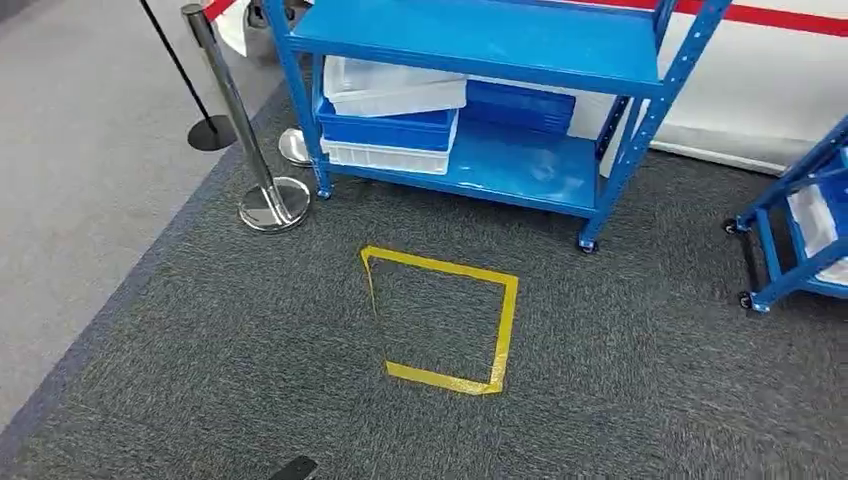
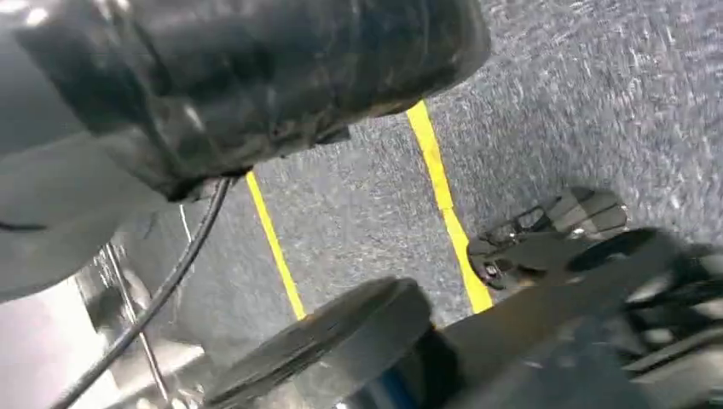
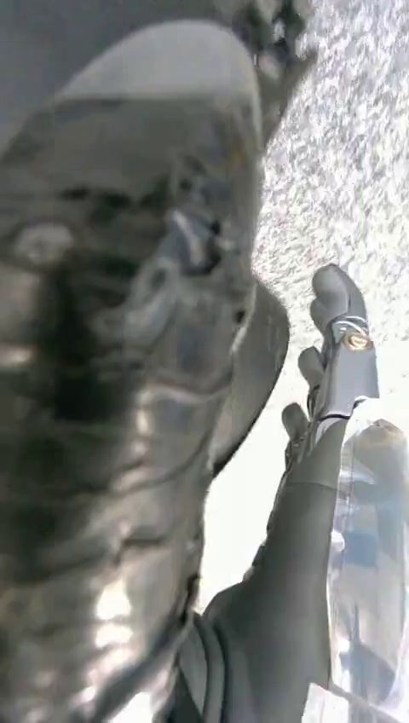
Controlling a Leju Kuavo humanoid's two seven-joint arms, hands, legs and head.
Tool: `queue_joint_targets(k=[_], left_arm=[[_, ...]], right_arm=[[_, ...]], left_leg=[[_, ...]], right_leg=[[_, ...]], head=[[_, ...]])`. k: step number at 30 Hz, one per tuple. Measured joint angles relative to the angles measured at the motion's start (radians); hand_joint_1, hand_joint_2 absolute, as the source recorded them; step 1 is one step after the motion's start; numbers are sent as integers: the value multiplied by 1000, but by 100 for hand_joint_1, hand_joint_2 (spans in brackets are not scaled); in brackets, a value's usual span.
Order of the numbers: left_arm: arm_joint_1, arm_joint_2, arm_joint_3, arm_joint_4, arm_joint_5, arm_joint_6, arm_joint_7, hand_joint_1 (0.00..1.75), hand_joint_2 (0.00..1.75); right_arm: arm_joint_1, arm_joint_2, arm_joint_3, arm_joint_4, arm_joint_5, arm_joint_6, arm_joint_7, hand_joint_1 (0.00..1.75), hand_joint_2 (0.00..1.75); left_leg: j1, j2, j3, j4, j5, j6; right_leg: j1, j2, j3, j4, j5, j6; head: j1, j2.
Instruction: Take the parts from the cabinet and place them on the table.
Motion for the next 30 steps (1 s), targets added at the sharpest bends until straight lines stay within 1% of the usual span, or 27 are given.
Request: queue_joint_targets(k=[1, 2, 3, 4, 5, 6, 7, 8, 9, 10, 11, 12, 13, 14, 15, 16, 18, 19, 20, 22, 23, 24, 25, 26, 28, 29, 30], left_arm=[[0, 2, -7, 0, -5, -2, -1, 0, 0], [1, 4, -13, 0, -12, -1, 3, 0, 0], [4, 8, -19, 0, -20, 0, 11, 0, 0], [5, 8, -28, 0, -29, -2, 20, 0, 0], [4, 9, -40, 0, -39, -6, 28, 0, 0], [4, 9, -47, 0, -45, -10, 33, 0, 0], [6, 9, -50, 0, -49, -13, 35, 0, 0], [9, 8, -50, 0, -51, -16, 39, 0, 0], [9, 6, -51, 0, -52, -17, 40, 0, 0], [10, 6, -53, 0, -53, -18, 40, 0, 0], [11, 8, -61, 0, -54, -18, 40, 0, 0], [14, 9, -66, 0, -55, -19, 42, 0, 0], [16, 10, -67, 0, -59, -21, 45, 0, 0], [17, 11, -68, 0, -69, -32, 55, 0, 0], [14, 10, -70, 0, -82, -43, 67, 0, 0], [9, 8, -78, 0, -92, -51, 79, 0, 0], [-10, 0, -97, 0, -105, -60, 104, 0, 0], [-19, -5, -102, 0, -104, -58, 109, 0, 0], [-27, -6, -103, 0, -100, -53, 110, 0, 0], [-38, -7, -111, 0, -91, -51, 110, 0, 0], [-43, -7, -114, 0, -89, -51, 110, 0, 0], [-46, -7, -115, 0, -87, -51, 110, 0, 0], [-47, -6, -116, 0, -85, -51, 109, 0, 0], [-47, -7, -116, 0, -85, -53, 109, 0, 0], [-43, -6, -119, 0, -77, -59, 111, 0, 0], [-38, -6, -119, 0, -65, -60, 110, 0, 0], [-31, -6, -119, 0, -46, -57, 101, 0, 0]], right_arm=[[2, 0, -1, 0, -3, -5, 3, 0, 0], [2, -1, -1, 0, -4, -16, 4, 0, 0], [2, -1, -1, 0, -4, -29, 5, 0, 0], [3, -1, -1, 0, -5, -37, 7, 0, 0], [3, -1, -1, 0, -8, -40, 10, 0, 0], [5, -2, -1, 0, -13, -43, 12, 0, 0], [8, -2, -2, 0, -14, -43, 14, 0, 0], [10, -3, -2, 0, -14, -44, 16, 0, 0], [11, -4, -3, 0, -14, -44, 17, 0, 0], [11, -4, -4, 0, -14, -44, 17, 0, 0], [9, -4, -6, 0, -14, -44, 17, 0, 0], [8, -4, -8, 0, -15, -44, 18, 0, 0], [8, -4, -9, 0, -20, -44, 19, 0, 0], [9, -4, -10, 0, -35, -45, 21, 0, 0], [11, -4, -14, 0, -49, -45, 21, 0, 0], [11, -5, -19, 0, -56, -43, 21, 0, 0], [9, -11, -25, 0, -52, -19, 31, 0, 0], [7, -15, -25, 0, -39, -5, 39, 0, 0], [5, -17, -25, 0, -26, 4, 49, 0, 0], [4, -22, -25, 0, -6, 10, 66, 0, 0], [5, -26, -25, 0, -5, 10, 69, 0, 0], [5, -26, -25, 0, -4, 10, 70, 0, 0], [4, -29, -25, 0, -2, 7, 72, 0, 0], [3, -31, -25, 0, 2, 2, 72, 0, 0], [3, -32, -25, 0, 22, -2, 64, 0, 0], [3, -32, -25, 0, 39, 3, 58, 0, 0], [3, -32, -24, 0, 62, 10, 56, 0, 0]], left_leg=[[1, -2, 24, -57, 41, 1], [3, -8, 60, -138, 86, 2], [4, -17, 98, -221, 125, 3], [2, -29, 107, -249, 108, 5], [1, -31, 107, -254, 111, 12], [0, -31, 106, -254, 113, 15], [-4, -30, 110, -253, 114, 20], [-1, -27, 109, -258, 120, 29], [5, -21, 109, -266, 127, 39], [5, -20, 110, -270, 130, 44], [3, -16, 109, -271, 132, 50], [1, -11, 107, -271, 131, 50], [0, -6, 107, -270, 131, 50], [-1, -1, 107, -270, 130, 51], [-1, 1, 107, -270, 130, 50], [-1, 2, 108, -269, 129, 50], [-1, 2, 112, -268, 127, 47], [-2, 3, 112, -269, 126, 44], [-7, 3, 110, -264, 123, 38], [-5, 7, 111, -272, 125, 27], [-5, 10, 115, -275, 127, 21], [-9, 12, 112, -273, 120, 14], [-5, 4, 105, -248, 102, 10], [-5, 1, 80, -191, 66, 8], [-2, -1, 6, -38, -2, 2], [-2, -1, -23, 17, -14, -2], [-1, 0, -29, 24, 0, -3]], right_leg=[[-1, 15, 0, 4, 0, 1], [-2, 28, 0, 9, -2, 2], [-3, 33, -2, 14, -5, 7], [3, 44, -5, 23, -8, 14], [2, 50, -10, 26, -9, 20], [1, 49, -10, 24, -8, 25], [0, 50, -10, 20, -5, 32], [1, 53, -12, 18, -3, 39], [-1, 39, -14, 27, -11, 41], [4, -2, -26, 54, -35, 47], [1, -27, -54, 117, -77, 52], [-2, -39, -93, 203, -119, 56], [-4, -44, -124, 272, -145, 58], [-6, -46, -143, 315, -152, 60], [-7, -46, -138, 307, -136, 61], [-7, -47, -113, 260, -103, 60], [-6, -53, -18, 76, -14, 51], [-2, -61, 8, 25, -21, 43], [5, -60, 10, 10, -20, 38], [8, -55, 6, 15, -21, 33], [8, -53, 7, 10, -18, 27], [-6, -52, 15, -4, -11, 18], [-6, -50, 20, -9, -9, 14], [-6, -50, 19, -9, -9, 7], [-4, -50, 18, -9, -10, 4], [-4, -48, 18, -7, -10, 3], [-4, -45, 18, -6, -10, 3]], head=[[0, 0], [0, 0], [-1, 0], [-2, 0], [-3, 0], [0, 0], [-2, 0], [-1, 0], [-2, 0], [5, 0], [12, 0], [11, 0], [12, 0], [12, 0], [12, 0], [12, 0], [12, 0], [12, 0], [12, 0], [11, 0], [11, 0], [11, 0], [10, 0], [6, 0], [7, 0], [7, 0], [7, 0]])
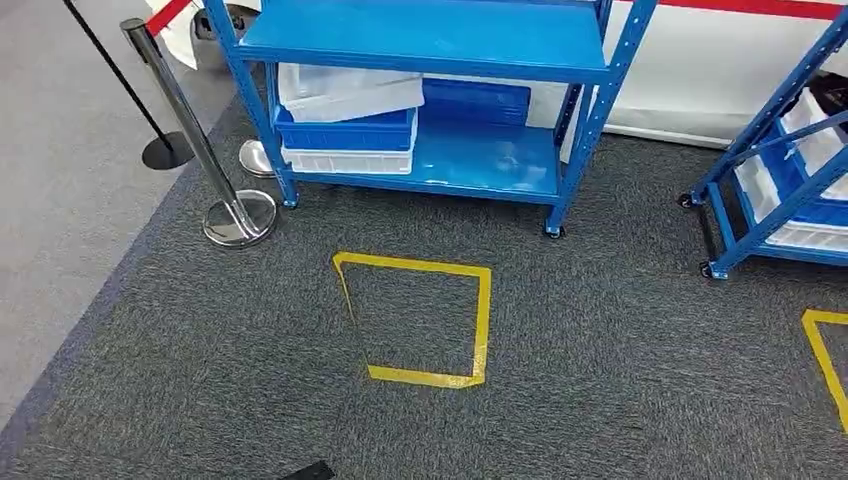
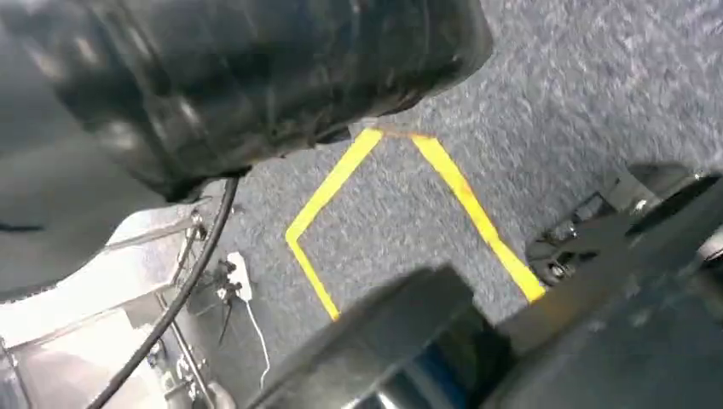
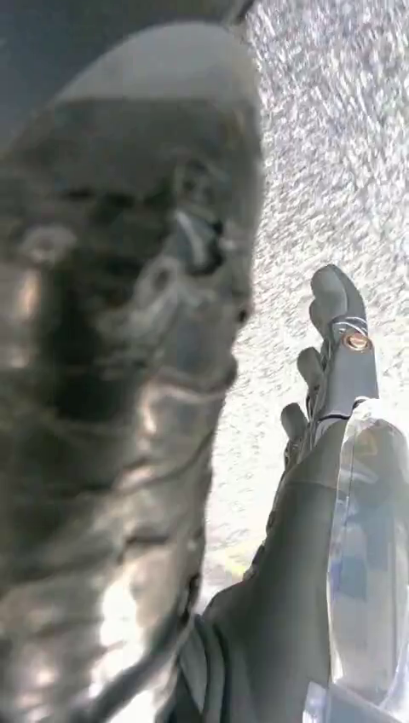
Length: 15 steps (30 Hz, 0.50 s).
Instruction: Take the parts from the cabinet and place them on the table.
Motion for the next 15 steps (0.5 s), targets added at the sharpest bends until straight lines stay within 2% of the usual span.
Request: queue_joint_targets(k=[1, 3, 4, 5, 6, 7, 8, 9, 10, 11, 12, 13, 14, 15], left_arm=[[7, 1, 0, 0, 16, 5, -10, 0, 0], [15, 4, 0, 0, 29, 13, -21, 0, 0], [17, 8, 0, 0, 34, 18, -25, 0, 0], [17, 8, 0, 0, 45, 25, -31, 0, 0], [20, 9, 1, 0, 57, 32, -35, 0, 0], [25, 10, 3, 0, 63, 38, -32, 0, 0], [28, 10, 3, 0, 69, 42, -22, 0, 175], [31, 10, 3, 0, 74, 48, -12, 0, 175], [33, 10, 4, 0, 78, 54, -3, 0, 175], [34, 12, 5, 0, 80, 67, 3, 0, 175], [35, 13, 5, 0, 80, 77, 9, 0, 175], [36, 13, 5, 0, 82, 84, 18, 0, 175], [36, 13, 5, 0, 85, 91, 27, 0, 175], [36, 13, 5, 0, 93, 106, 36, 0, 175]], right_arm=[[0, 0, 4, 0, 24, 6, 0, 0, 0], [-1, 5, 12, 0, 44, 8, 0, 0, 0], [-2, 5, 14, 0, 52, 8, 0, 0, 0], [-4, 6, 19, -1, 60, 13, 0, 0, 0], [-6, 6, 23, -1, 69, 21, 0, 0, 175], [-6, 7, 32, -2, 77, 29, 0, 0, 175], [-6, 11, 37, -2, 80, 35, 4, 0, 175], [-6, 14, 43, -2, 80, 37, 18, 0, 175], [-6, 22, 50, -2, 80, 38, 35, 0, 175], [-7, 29, 56, -2, 85, 38, 50, 0, 175], [-7, 32, 60, -2, 89, 38, 59, 0, 175], [-10, 34, 64, -2, 91, 40, 69, 0, 175], [-12, 39, 67, -2, 92, 43, 76, 0, 175], [-16, 42, 69, -2, 92, 47, 80, 0, 175]], left_leg=[[1, 0, 15, -37, 33, 0], [3, 0, 89, -199, 122, 2], [3, -2, 120, -272, 138, 5], [-4, -6, 127, -284, 128, 11], [-3, -7, 123, -282, 131, 17], [-4, -7, 123, -282, 131, 20], [-7, -7, 122, -282, 132, 26], [-2, -5, 124, -291, 138, 35], [1, -3, 126, -296, 143, 41], [-5, -3, 124, -294, 140, 40], [-7, -6, 124, -291, 136, 33], [-12, -5, 125, -285, 129, 37], [-13, -5, 126, -286, 130, 37], [-14, -4, 126, -284, 129, 40]], right_leg=[[0, 3, 0, 2, -1, 0], [-2, 9, 0, 10, -5, 5], [-2, 10, -2, 17, -9, 11], [5, 10, -10, 27, -15, 20], [4, 11, -11, 26, -13, 23], [4, 11, -10, 23, -11, 26], [3, 11, -10, 20, -9, 32], [3, 11, -10, 22, -10, 38], [0, 4, -14, 39, -26, 43], [1, 0, -28, 68, -55, 45], [5, -1, -15, 35, -40, 11], [6, 4, -18, 26, 0, -7], [5, 6, -11, 17, -20, -4], [4, 2, -11, 19, -8, 13]], head=[[0, 0], [0, 0], [0, 0], [0, 0], [3, 0], [2, 0], [2, 0], [1, 0], [3, 0], [6, 0], [6, 0], [2, 0], [3, 0], [4, 0]])
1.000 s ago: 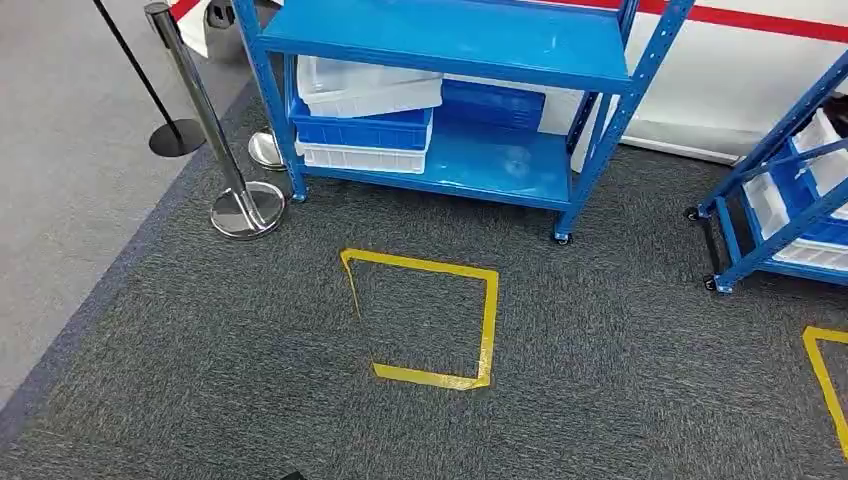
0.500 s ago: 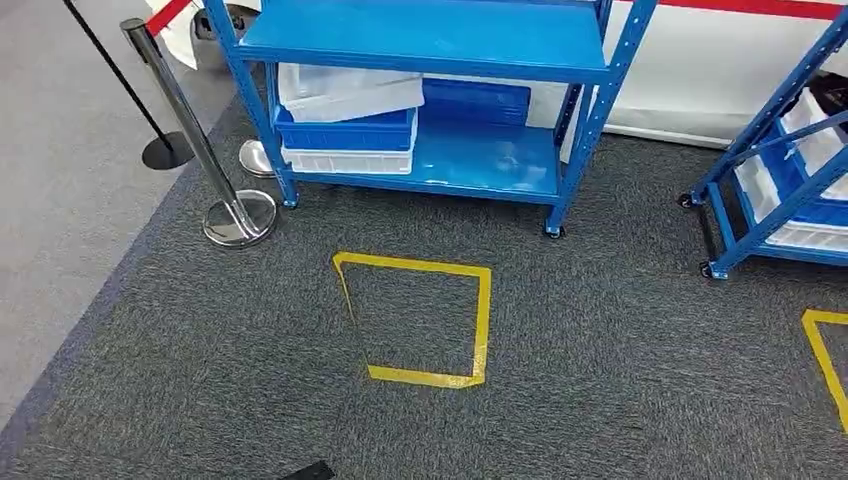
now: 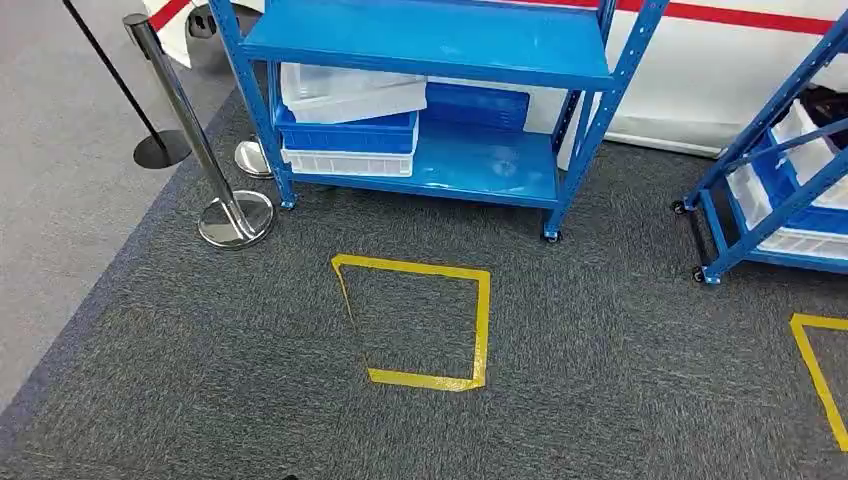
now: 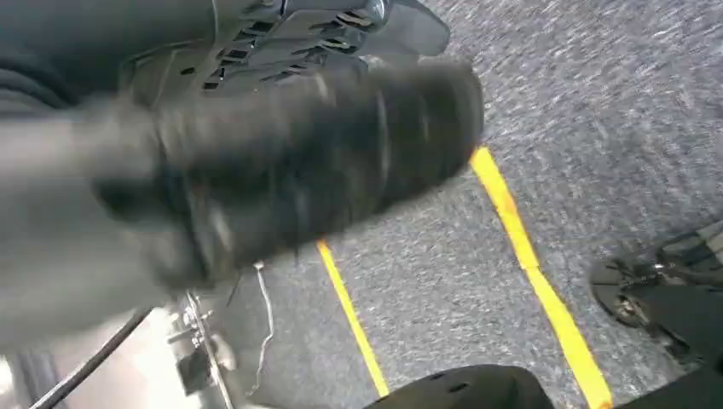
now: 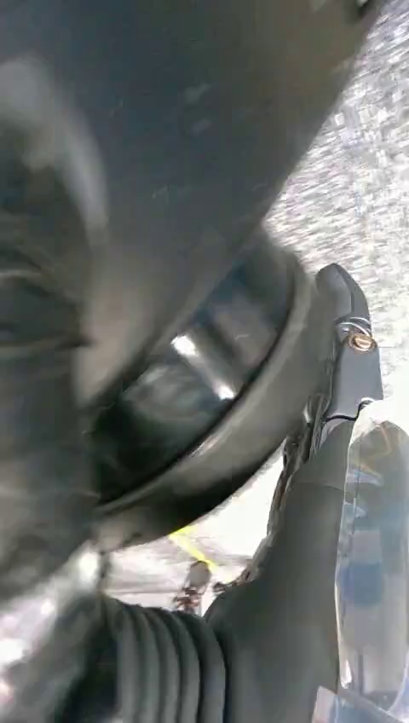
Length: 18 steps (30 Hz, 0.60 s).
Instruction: Take the parts from the cabinet and place them on the table.
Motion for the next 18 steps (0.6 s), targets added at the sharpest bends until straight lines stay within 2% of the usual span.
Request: queue_joint_targets(k=[1, 2, 3, 4, 6, 11, 18], left_arm=[[0, 0, 1, 0, 3, 13, 6, 0, 175], [0, 0, 3, 0, 13, 36, 9, 0, 175], [-1, 1, 5, 0, 21, 62, 8, 0, 0], [-3, 2, 7, 0, 26, 93, 5, 0, 0], [-10, 6, 8, 0, 24, 75, 10, 0, 0], [-36, 2, 8, -1, 1, 29, 93, 0, 0], [-46, -5, 8, -1, -8, 17, 120, 0, 0]], right_arm=[[-4, 3, 3, 0, 0, 3, 2, 0, 175], [-5, 7, 7, 0, 3, 3, 0, 0, 175], [-7, 10, 10, 0, 5, 2, -8, 0, 175], [-9, 14, 12, 0, 8, 1, -18, 0, 0], [-8, 26, 16, 0, 2, 5, -45, 0, 0], [-7, 32, 17, 2, -27, 8, -92, 0, 0], [-7, 32, 17, 2, -40, 18, -105, 0, 0]], left_leg=[[0, 0, 0, 0, 0, 0], [0, 1, 0, 0, 0, 0], [0, 1, 0, 0, 0, 0], [0, 1, 0, 1, 0, 0], [0, 1, 0, 1, 0, 0], [1, 1, 0, 0, -2, 1], [2, 1, 1, -2, -2, 0]], right_leg=[[-1, 2, 1, -1, -2, 9], [0, 2, 1, -1, 0, 8], [-1, 2, 1, -2, 0, 8], [-1, 2, 1, -2, 0, 8], [-1, 2, 2, -2, 0, 8], [0, 2, 1, -3, -1, 12], [1, 2, 1, -3, -2, 12]], head=[[-1, 0], [2, 0], [0, 0], [1, 0], [1, 0], [0, 0], [0, 0]])
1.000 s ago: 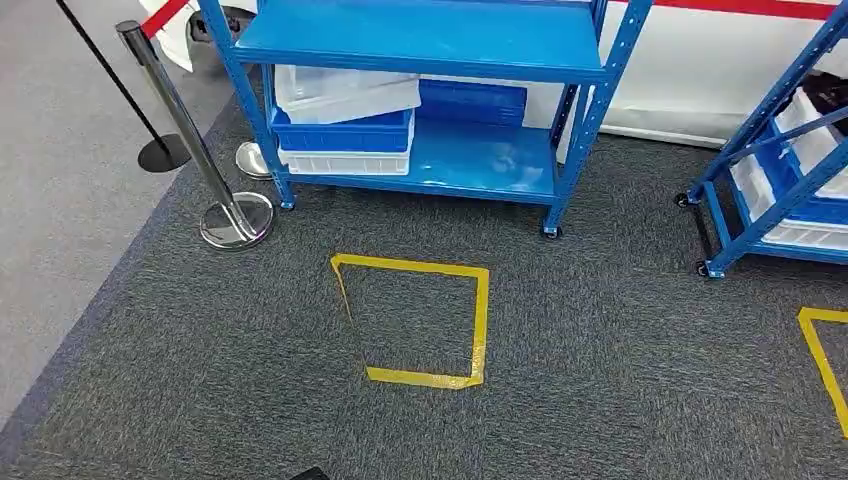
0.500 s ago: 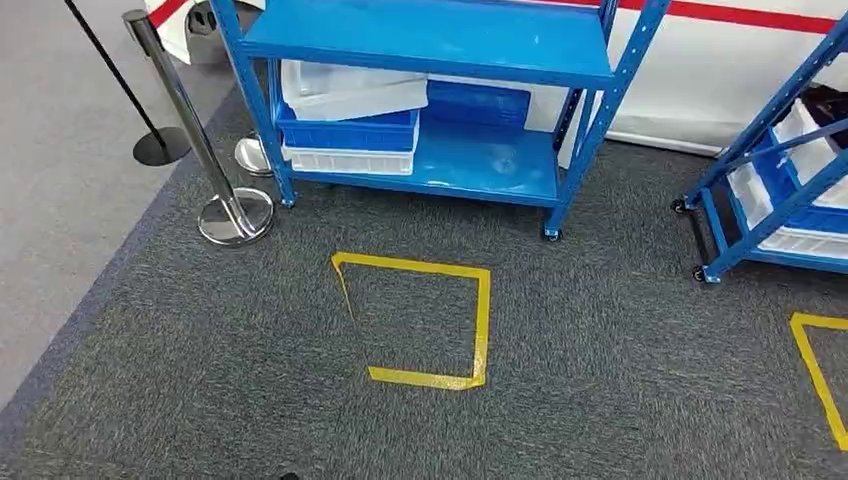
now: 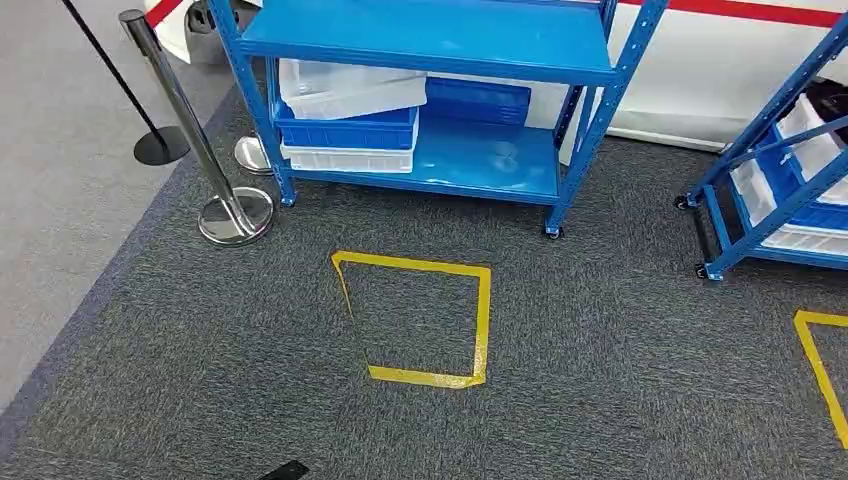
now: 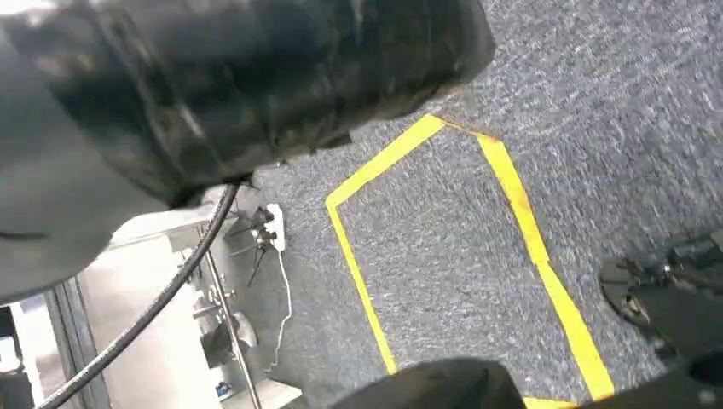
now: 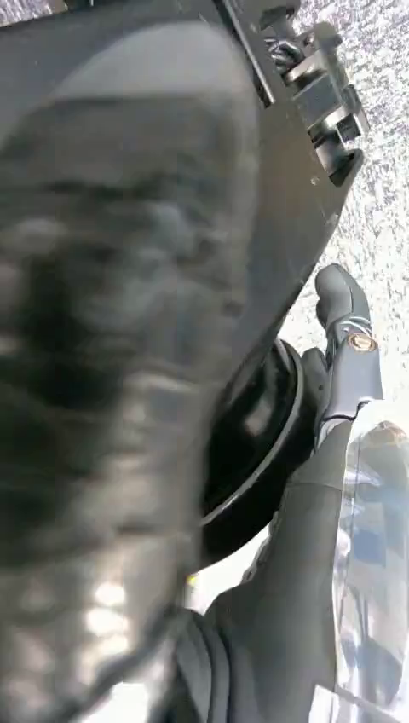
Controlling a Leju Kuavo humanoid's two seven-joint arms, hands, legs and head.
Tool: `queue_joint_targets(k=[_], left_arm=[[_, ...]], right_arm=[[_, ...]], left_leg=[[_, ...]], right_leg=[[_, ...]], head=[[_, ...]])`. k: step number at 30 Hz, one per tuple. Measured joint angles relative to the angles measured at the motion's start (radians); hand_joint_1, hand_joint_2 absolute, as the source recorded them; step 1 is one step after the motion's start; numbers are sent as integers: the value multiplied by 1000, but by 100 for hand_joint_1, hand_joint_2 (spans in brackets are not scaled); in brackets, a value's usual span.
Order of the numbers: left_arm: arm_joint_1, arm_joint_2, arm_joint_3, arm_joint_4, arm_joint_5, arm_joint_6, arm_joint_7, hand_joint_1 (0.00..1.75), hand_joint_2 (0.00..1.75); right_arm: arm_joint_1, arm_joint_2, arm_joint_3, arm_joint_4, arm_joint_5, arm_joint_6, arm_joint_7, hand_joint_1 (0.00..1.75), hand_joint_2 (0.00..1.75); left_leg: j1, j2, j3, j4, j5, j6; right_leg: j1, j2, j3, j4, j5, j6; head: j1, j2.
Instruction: Take the parts from the cabinet and place them on the table.
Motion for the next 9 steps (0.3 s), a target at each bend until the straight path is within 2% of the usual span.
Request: queue_joint_targets(k=[3, 9], left_arm=[[-12, -8, 0, 0, -7, 13, 10, 0, 0], [-32, -19, 0, 0, 38, 10, -6, 0, 0]], right_arm=[[-3, -3, 0, 0, 8, 28, 4, 0, 0], [-13, -12, 14, 2, 40, 75, 69, 0, 0]], left_leg=[[0, 0, 1, 0, 0, 0], [1, 1, 2, -1, 1, -1]], right_leg=[[1, 0, 0, 0, 0, 0], [1, 0, 1, 0, 0, 0]], head=[[0, 0], [0, 0]])
